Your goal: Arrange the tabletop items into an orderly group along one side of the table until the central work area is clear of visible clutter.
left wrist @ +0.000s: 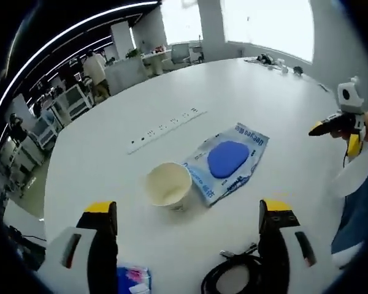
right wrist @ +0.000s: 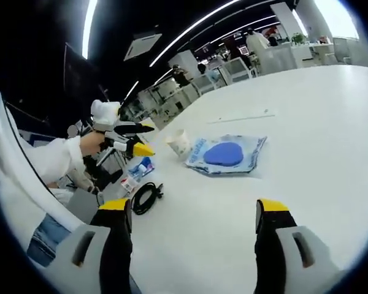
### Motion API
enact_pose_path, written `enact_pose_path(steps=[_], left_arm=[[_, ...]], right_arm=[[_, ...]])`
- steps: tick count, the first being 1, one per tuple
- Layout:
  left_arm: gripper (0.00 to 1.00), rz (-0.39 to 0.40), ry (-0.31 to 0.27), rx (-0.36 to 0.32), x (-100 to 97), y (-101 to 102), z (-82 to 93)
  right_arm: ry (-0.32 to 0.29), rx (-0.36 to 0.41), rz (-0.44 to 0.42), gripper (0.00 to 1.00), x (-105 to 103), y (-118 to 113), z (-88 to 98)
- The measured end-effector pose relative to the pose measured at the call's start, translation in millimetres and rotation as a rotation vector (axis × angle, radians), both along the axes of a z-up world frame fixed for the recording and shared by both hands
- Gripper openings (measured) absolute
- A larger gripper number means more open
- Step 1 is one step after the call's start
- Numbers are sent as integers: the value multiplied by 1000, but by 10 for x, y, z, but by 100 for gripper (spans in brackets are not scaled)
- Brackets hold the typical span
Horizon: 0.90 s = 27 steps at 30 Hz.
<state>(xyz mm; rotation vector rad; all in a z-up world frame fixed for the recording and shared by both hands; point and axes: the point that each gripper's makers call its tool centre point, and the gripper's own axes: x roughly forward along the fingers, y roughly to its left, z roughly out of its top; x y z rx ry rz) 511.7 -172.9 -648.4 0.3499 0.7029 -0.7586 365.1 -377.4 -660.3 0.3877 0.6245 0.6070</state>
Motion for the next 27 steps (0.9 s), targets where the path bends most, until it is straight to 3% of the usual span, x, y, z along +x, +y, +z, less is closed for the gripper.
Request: enact_pose_path(steps=[13,27], left_arm=[[100,33,48,-20,-456,82,-48],[98,79,50,-35,-485,216,-84]], right_arm=[[21,42,-30,88,-82,-26,-45],[33,57,-39,85,-98,-47,-69]])
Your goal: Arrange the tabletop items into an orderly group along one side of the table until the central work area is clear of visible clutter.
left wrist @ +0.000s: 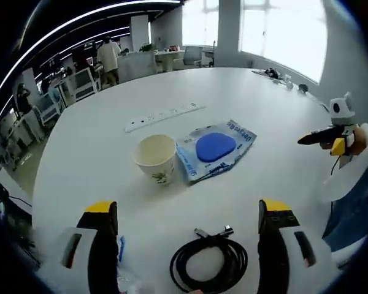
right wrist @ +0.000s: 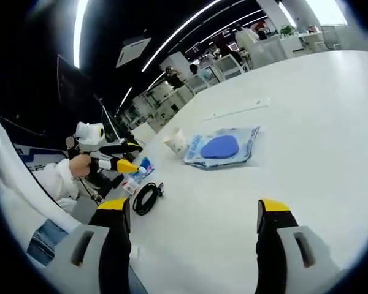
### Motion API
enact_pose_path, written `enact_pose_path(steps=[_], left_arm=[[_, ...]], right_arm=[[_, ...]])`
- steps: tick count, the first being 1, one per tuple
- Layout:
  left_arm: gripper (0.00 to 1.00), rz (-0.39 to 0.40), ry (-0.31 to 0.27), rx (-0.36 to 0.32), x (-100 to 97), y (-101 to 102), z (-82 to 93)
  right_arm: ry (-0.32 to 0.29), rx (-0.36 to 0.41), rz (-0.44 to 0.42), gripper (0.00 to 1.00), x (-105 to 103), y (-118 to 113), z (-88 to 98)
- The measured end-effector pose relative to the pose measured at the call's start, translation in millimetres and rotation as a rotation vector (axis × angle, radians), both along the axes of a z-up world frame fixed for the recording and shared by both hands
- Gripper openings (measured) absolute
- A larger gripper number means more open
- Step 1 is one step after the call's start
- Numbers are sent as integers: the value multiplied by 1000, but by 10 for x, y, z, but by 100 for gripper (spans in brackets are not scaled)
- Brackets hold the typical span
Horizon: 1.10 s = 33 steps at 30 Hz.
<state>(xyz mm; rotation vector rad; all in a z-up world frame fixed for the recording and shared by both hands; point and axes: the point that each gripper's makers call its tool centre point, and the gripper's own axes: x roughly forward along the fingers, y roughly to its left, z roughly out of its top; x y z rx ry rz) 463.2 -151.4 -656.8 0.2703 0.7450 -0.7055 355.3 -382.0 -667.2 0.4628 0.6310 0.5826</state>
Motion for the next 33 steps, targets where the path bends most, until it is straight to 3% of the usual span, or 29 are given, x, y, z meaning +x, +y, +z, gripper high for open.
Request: enact_pose_path(steps=[10,25,33], left_arm=[[93,24,14,14,-112,159,-49],[84,145,134,5,-557,376,-508],[77,184,146,36,-568,465,-619]], right_arm=[[21,10,-5,82,-42,17,-61],[49,22,31,79,-73,115,-120],[49,22,39,78,-76,126,-110]])
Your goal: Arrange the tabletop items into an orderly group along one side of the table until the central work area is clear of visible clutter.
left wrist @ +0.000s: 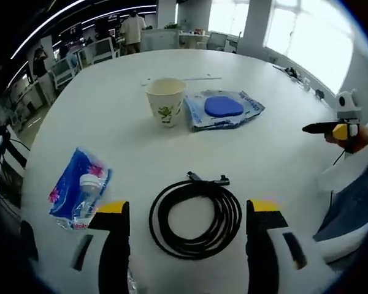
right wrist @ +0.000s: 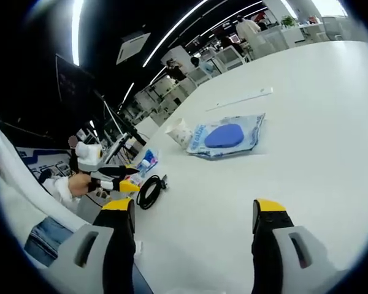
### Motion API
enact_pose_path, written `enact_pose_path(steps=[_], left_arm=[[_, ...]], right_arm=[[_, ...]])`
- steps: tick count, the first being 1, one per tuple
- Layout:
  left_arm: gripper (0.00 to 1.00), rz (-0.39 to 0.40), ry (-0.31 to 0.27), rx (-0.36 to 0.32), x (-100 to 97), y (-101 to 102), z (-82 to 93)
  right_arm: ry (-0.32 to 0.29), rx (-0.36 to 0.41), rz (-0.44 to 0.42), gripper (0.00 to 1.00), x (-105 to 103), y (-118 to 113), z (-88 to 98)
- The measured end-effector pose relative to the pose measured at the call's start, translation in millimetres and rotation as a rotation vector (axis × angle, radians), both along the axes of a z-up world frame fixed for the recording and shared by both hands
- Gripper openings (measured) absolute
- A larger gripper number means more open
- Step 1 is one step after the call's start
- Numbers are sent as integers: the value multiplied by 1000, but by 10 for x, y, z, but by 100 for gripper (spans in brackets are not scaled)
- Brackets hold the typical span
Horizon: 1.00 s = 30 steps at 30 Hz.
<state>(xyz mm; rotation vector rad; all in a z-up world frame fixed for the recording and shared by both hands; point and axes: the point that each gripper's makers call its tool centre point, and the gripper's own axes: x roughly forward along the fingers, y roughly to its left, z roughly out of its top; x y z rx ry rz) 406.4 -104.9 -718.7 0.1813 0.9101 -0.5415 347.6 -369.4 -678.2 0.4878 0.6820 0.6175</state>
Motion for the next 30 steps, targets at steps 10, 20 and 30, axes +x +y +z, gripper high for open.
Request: enact_pose_path(steps=[10,20,30], left_arm=[[59,94,34,39,-46,136,-211],[33,166,32,55,-94,282,-373],[16,229,5,64,-61,380,-427]], right_arm=[[0,12,-23,76,9,-33,14],[1,23,-27,73,6,-45,10],[-2,43,-28,69,11,-44,23]])
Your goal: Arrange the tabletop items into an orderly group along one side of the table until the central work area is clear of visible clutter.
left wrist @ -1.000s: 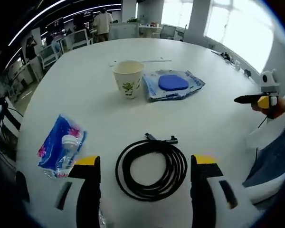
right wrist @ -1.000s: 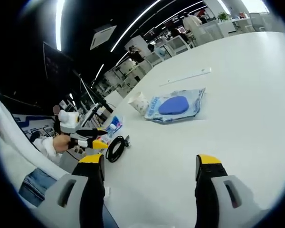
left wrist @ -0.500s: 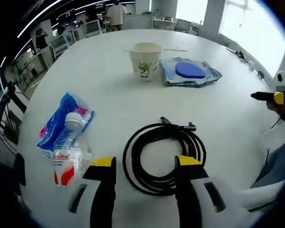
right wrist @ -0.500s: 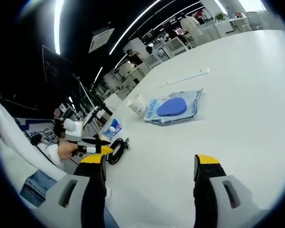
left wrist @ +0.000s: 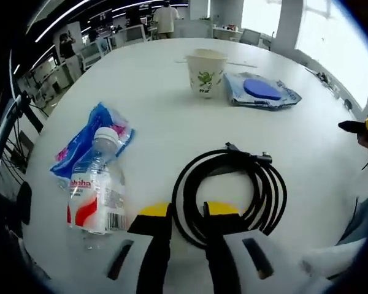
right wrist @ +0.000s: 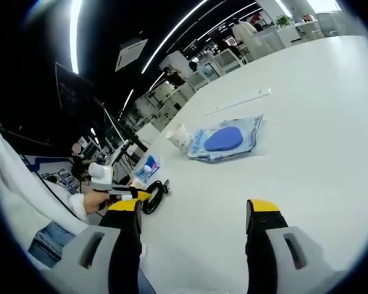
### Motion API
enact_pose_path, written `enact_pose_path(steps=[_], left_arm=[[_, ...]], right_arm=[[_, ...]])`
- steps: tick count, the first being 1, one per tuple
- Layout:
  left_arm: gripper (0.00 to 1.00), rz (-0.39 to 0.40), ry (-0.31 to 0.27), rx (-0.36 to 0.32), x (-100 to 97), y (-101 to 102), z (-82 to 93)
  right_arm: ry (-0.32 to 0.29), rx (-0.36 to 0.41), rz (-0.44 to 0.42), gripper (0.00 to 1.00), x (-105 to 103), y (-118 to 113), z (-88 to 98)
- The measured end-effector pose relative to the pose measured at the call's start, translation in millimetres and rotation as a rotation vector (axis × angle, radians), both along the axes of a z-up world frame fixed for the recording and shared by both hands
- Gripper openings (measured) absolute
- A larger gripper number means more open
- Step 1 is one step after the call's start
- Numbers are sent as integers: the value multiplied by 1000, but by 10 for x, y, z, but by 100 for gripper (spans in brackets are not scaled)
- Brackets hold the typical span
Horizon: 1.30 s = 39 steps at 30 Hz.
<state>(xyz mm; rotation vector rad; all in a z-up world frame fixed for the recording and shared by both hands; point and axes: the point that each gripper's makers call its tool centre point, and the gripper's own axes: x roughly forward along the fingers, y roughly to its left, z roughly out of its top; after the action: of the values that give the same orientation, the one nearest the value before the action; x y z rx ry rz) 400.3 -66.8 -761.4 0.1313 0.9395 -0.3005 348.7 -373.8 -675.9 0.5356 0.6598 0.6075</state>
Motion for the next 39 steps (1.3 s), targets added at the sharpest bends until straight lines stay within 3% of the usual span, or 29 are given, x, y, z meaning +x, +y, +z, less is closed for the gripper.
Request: enact_pose_path(steps=[2,5,11,16,19,27,33,39], left_arm=[[11,51,4,-28,6,14,4],[5,56,27,-43,-13,-4,-3],[2,91,35,-110,-39,-84,65],[2,65,39,-148,-71,-192,119],[1,-8,-7,-159,-78,-318,248],[1,-93,-81,-219,-51,-601,599],[1,-217,-103,-247,-75,-960,846],[2,-334,-98,-265,-121,-1336,986]], right_arm=[[0,0,1,68,-1,5,1],[1,2,0,68,-3,6,1],[3,7,-12,67,0,-33,-8],[8,13,-18,67,-2,-37,-13],[9,11,-14,67,-4,-32,-18],[14,13,-14,67,-12,-15,-21],[6,16,12,67,-17,87,37],[21,32,39,67,-36,191,67]])
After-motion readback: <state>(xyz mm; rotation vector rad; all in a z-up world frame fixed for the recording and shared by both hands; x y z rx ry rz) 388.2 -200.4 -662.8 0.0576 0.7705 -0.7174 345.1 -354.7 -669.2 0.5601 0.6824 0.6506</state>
